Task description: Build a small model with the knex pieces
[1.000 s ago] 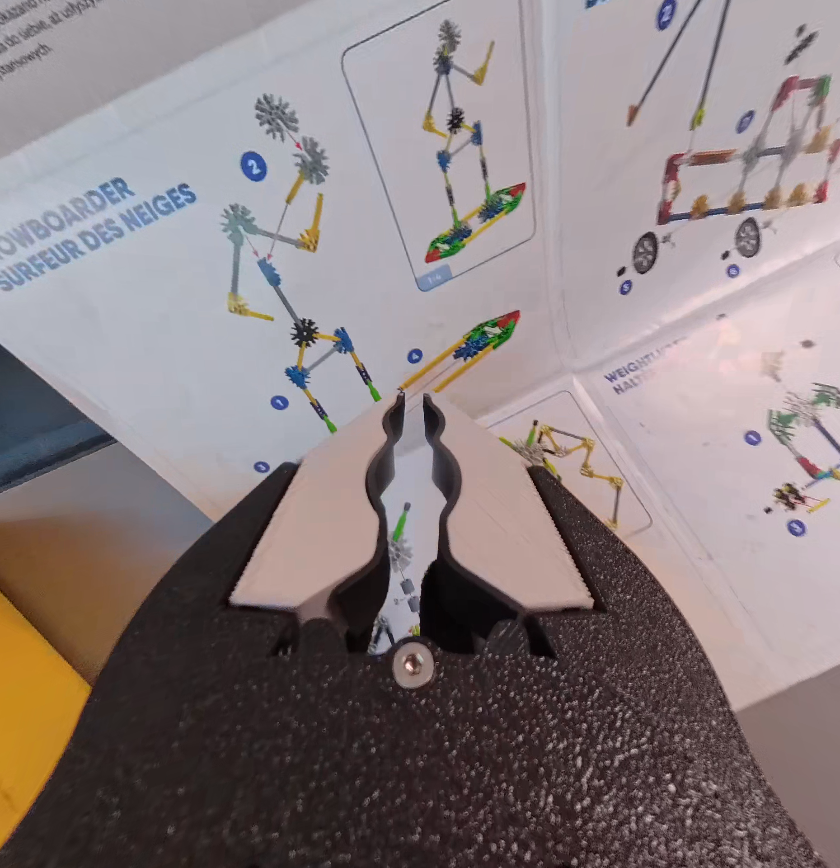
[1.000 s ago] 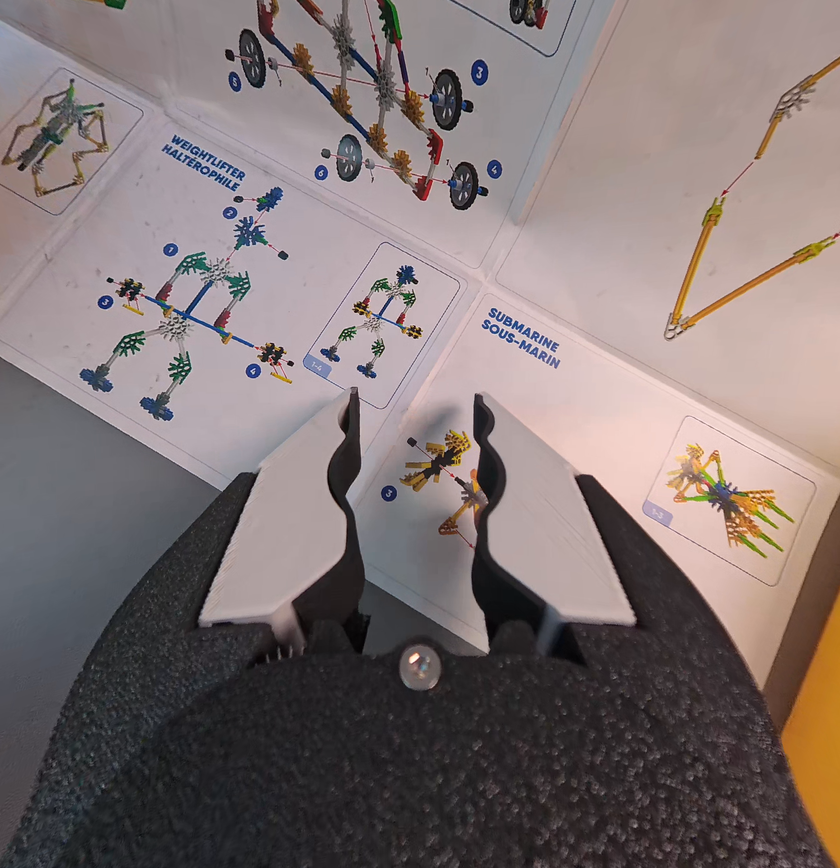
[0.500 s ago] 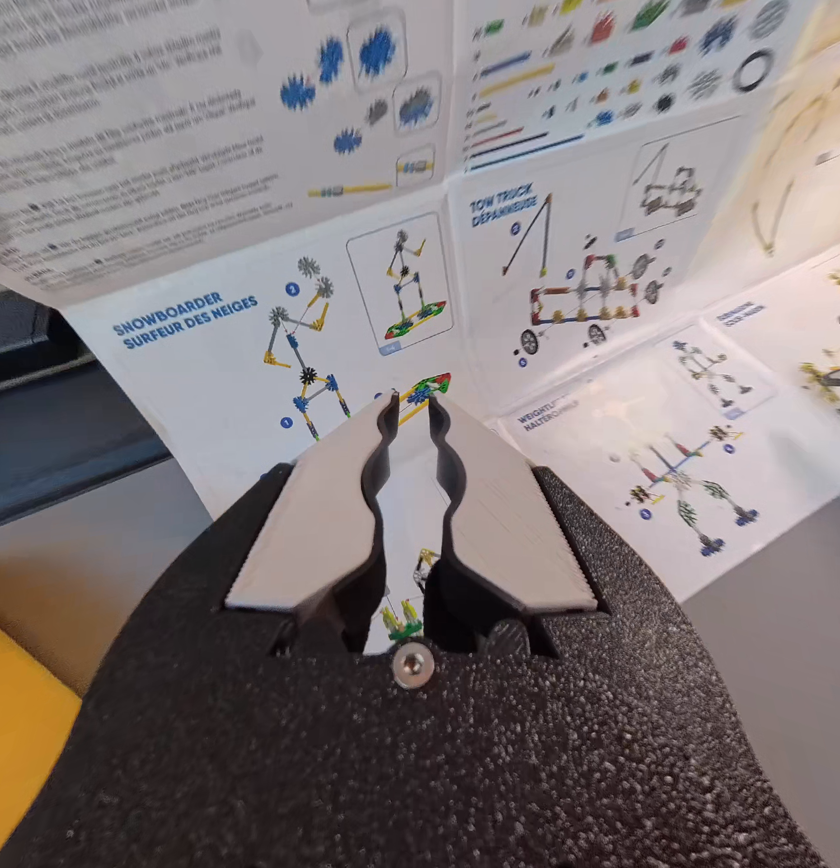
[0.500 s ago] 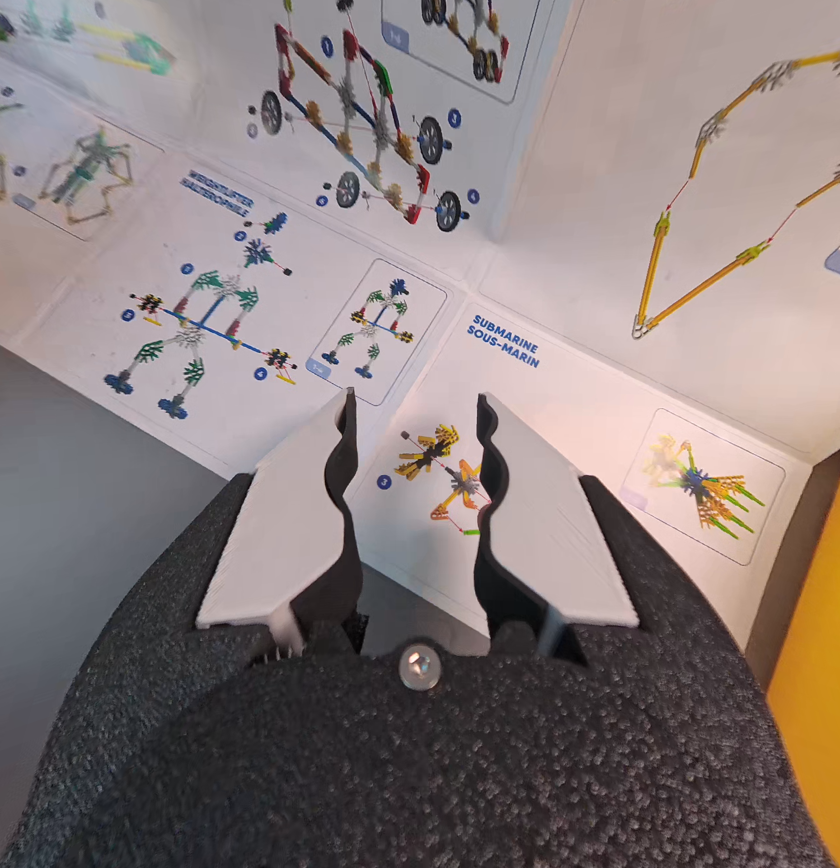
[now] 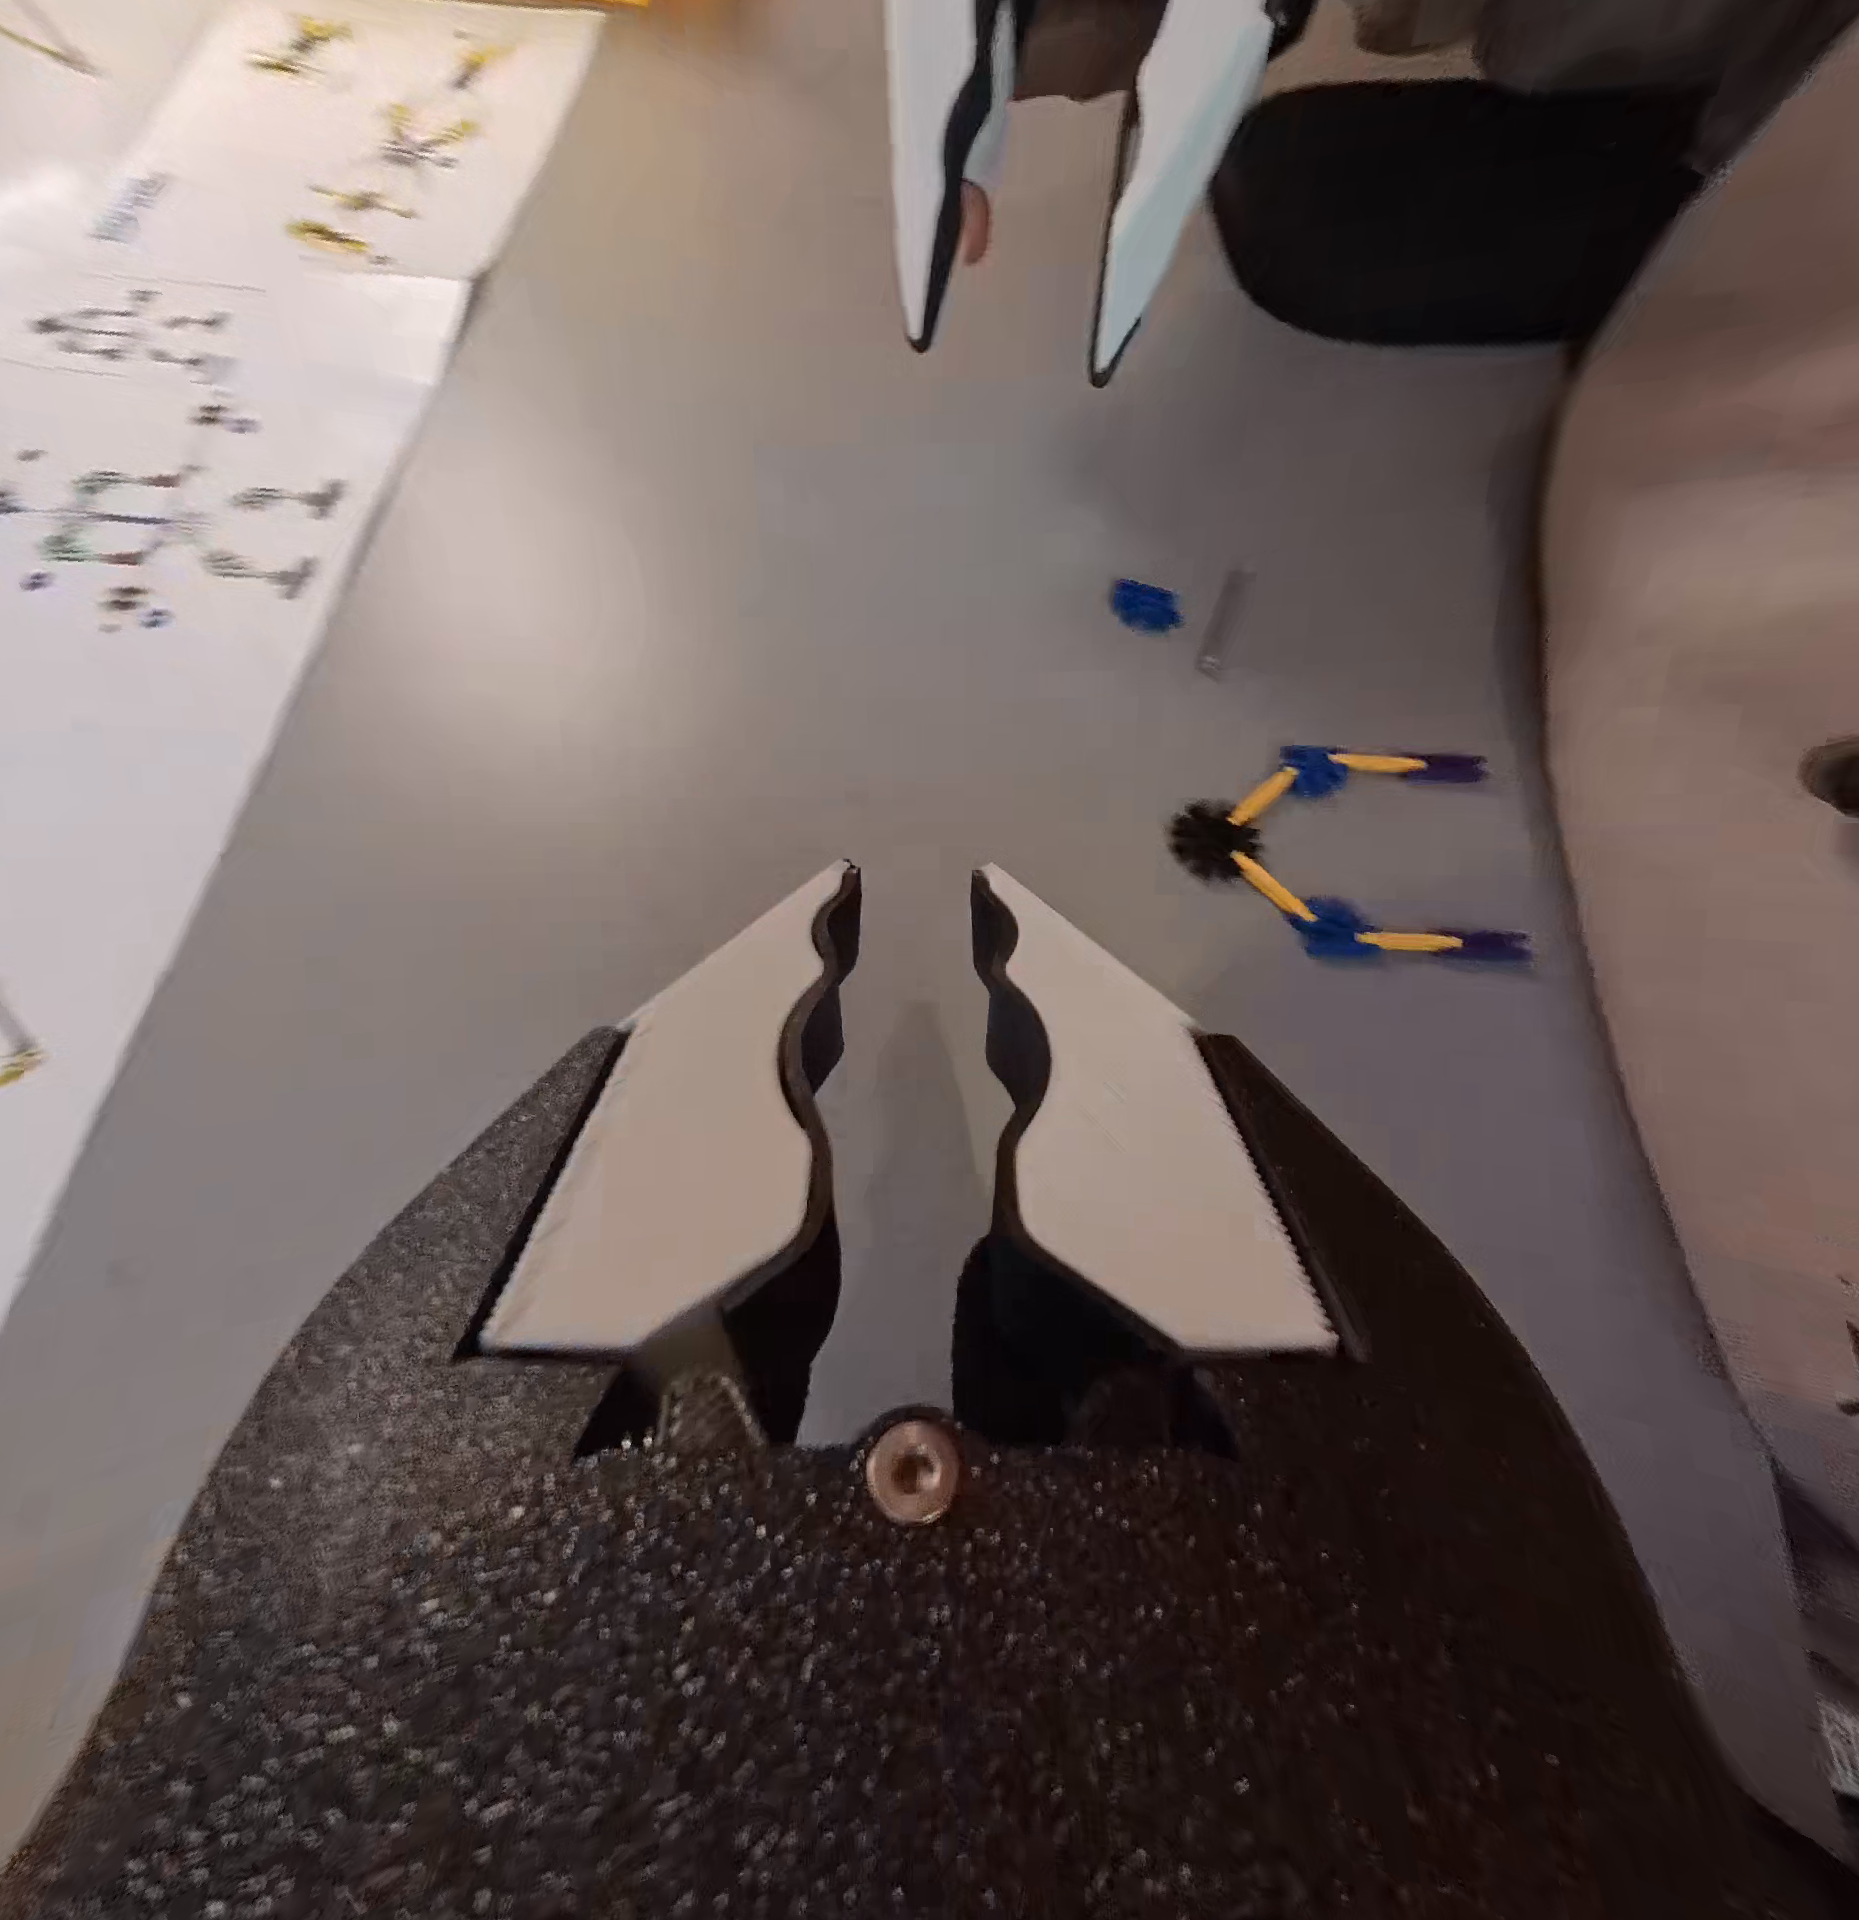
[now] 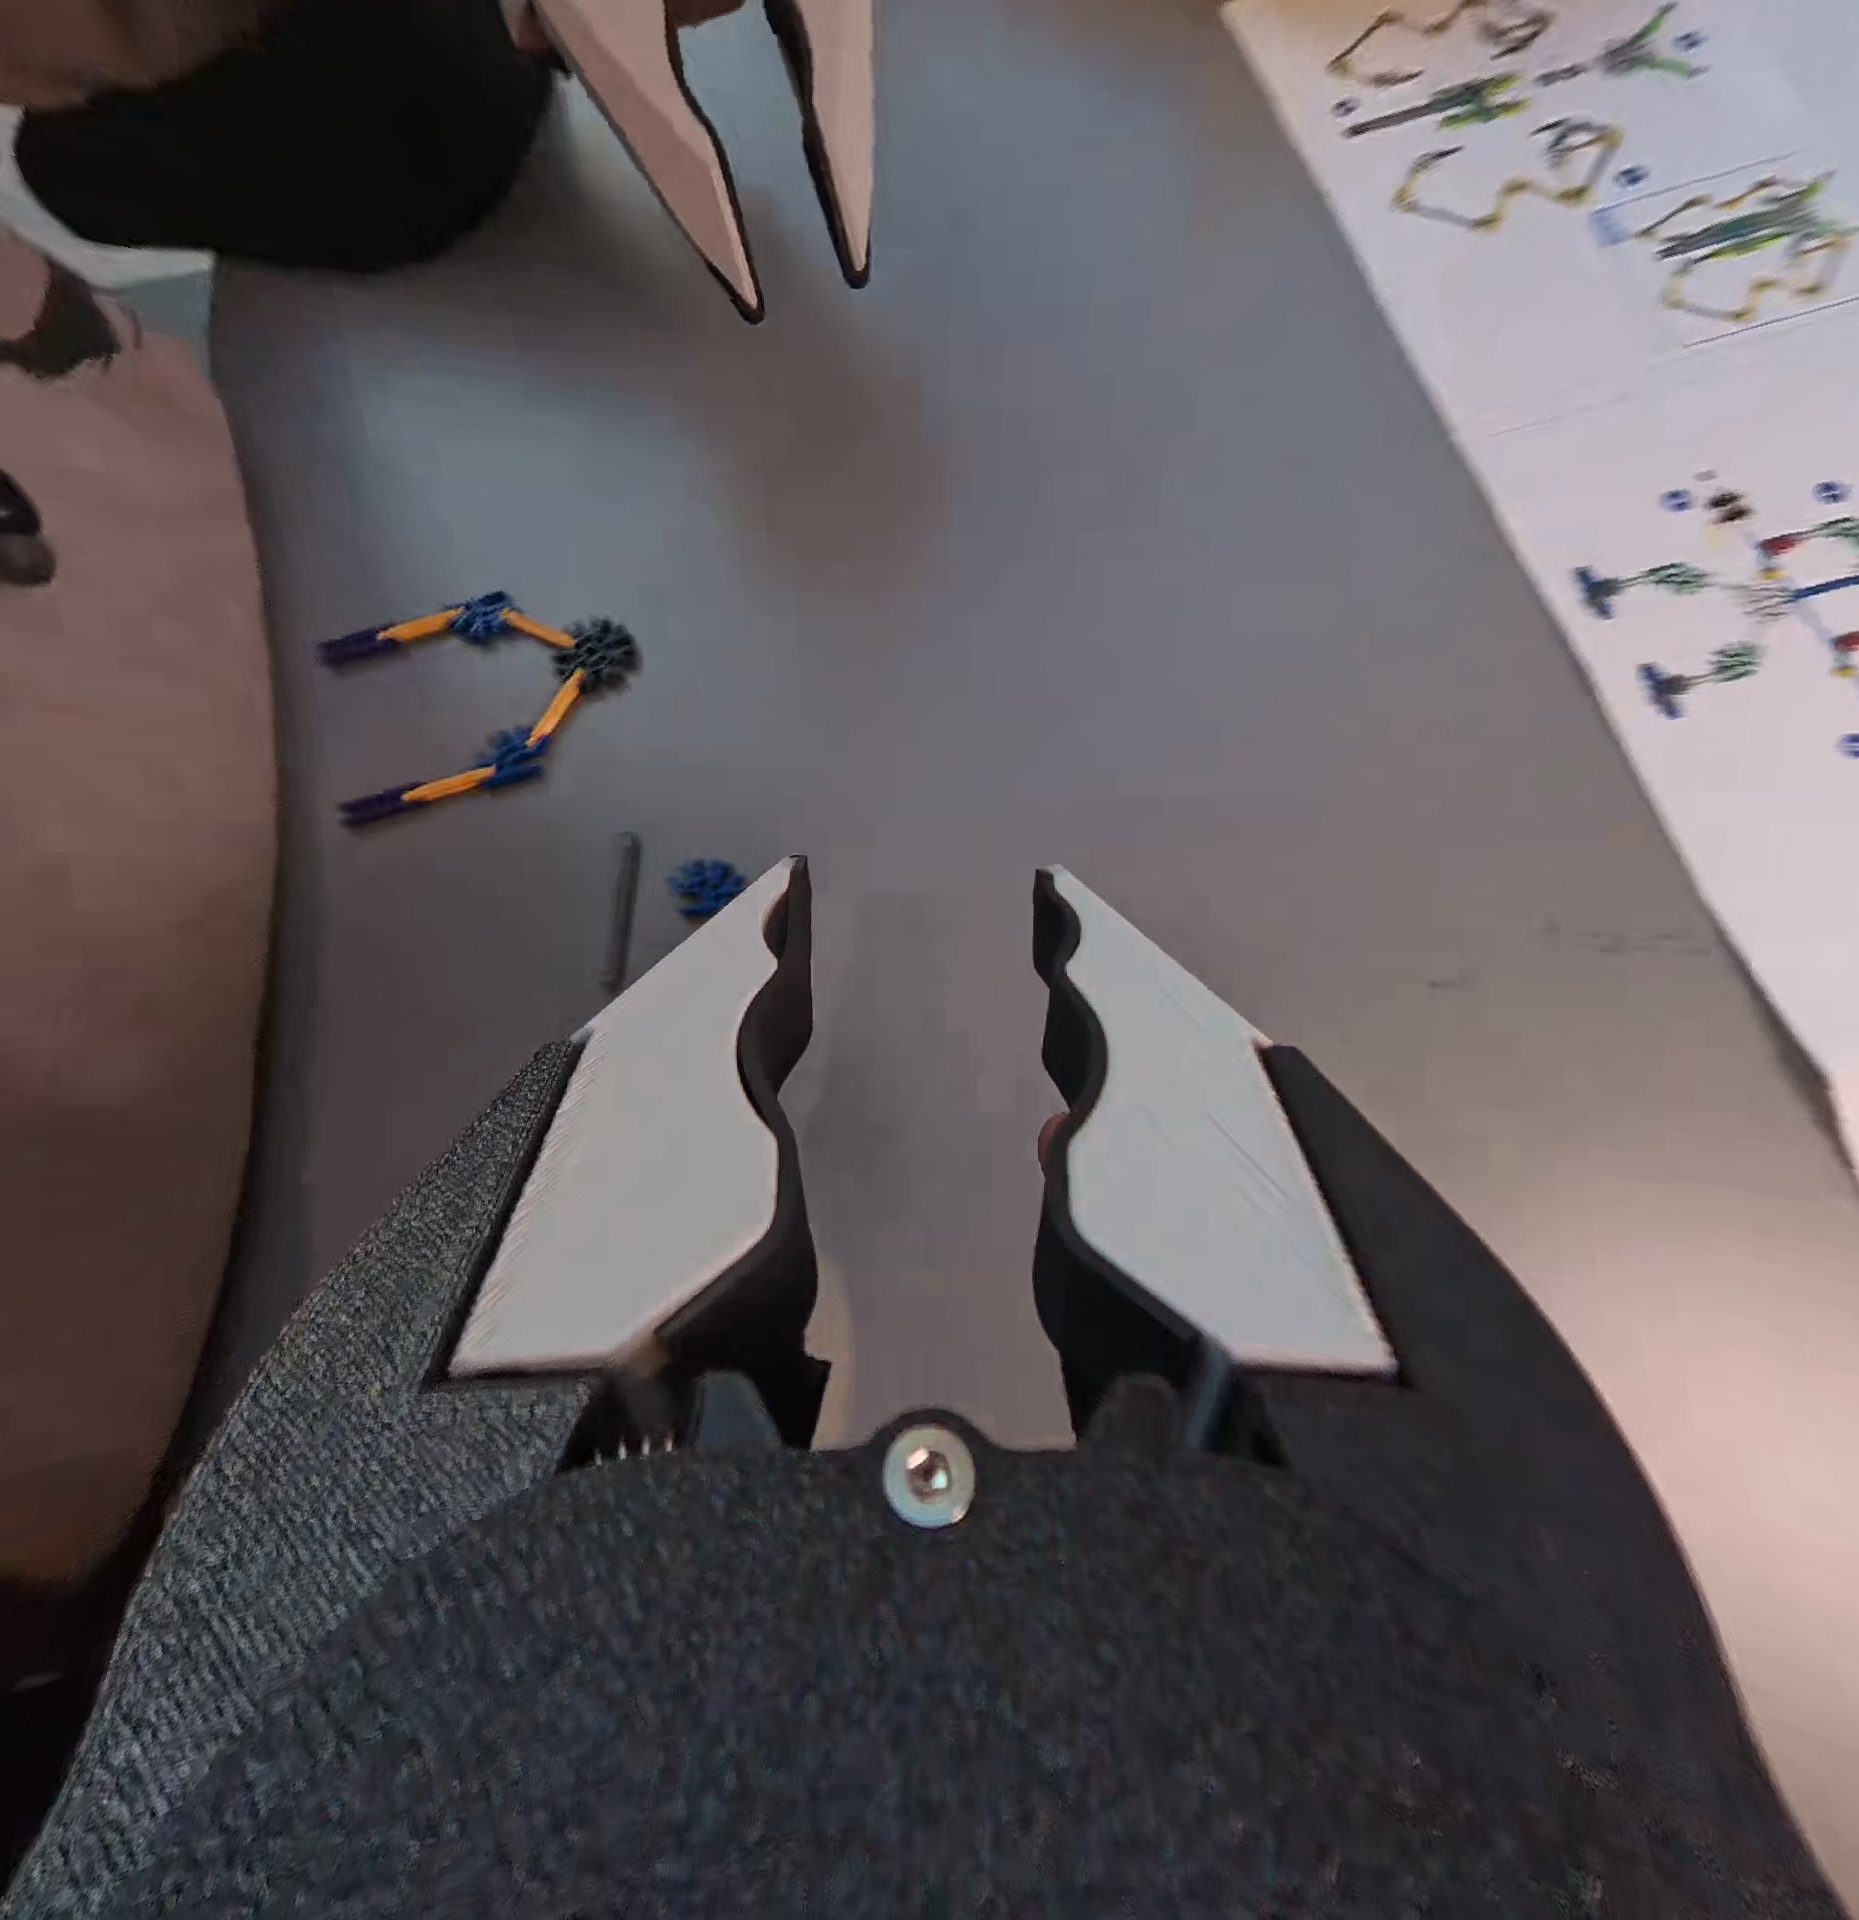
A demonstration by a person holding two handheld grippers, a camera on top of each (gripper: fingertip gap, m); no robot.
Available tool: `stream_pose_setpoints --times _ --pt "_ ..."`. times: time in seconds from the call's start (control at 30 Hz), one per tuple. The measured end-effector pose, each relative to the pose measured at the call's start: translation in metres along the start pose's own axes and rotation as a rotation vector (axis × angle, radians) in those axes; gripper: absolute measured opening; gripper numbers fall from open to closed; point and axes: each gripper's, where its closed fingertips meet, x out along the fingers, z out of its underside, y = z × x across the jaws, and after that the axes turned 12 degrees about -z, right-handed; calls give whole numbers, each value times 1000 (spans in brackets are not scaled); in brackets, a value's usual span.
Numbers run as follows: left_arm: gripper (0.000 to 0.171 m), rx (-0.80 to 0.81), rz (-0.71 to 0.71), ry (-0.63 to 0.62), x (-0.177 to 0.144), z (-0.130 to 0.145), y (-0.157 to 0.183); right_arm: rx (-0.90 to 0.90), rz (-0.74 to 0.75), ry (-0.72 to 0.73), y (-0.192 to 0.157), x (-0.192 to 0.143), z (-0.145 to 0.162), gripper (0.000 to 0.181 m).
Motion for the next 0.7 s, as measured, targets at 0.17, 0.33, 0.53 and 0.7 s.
stream_pose_setpoints --times 0.17,0.33,0.53,0.7 --pt "32 105 173 -101 9 13 76 -29 -41 -113 -57 31 21 42" --pt "34 168 112 -182 25 21 94 -74 53 -211 -71 44 38 27" --pt "22 179 52 -179 40 19 93 -14 42 -181 -74 48 44 16" --pt "21 174 48 -173 50 13 80 -14 18 -173 -69 48 43 2"
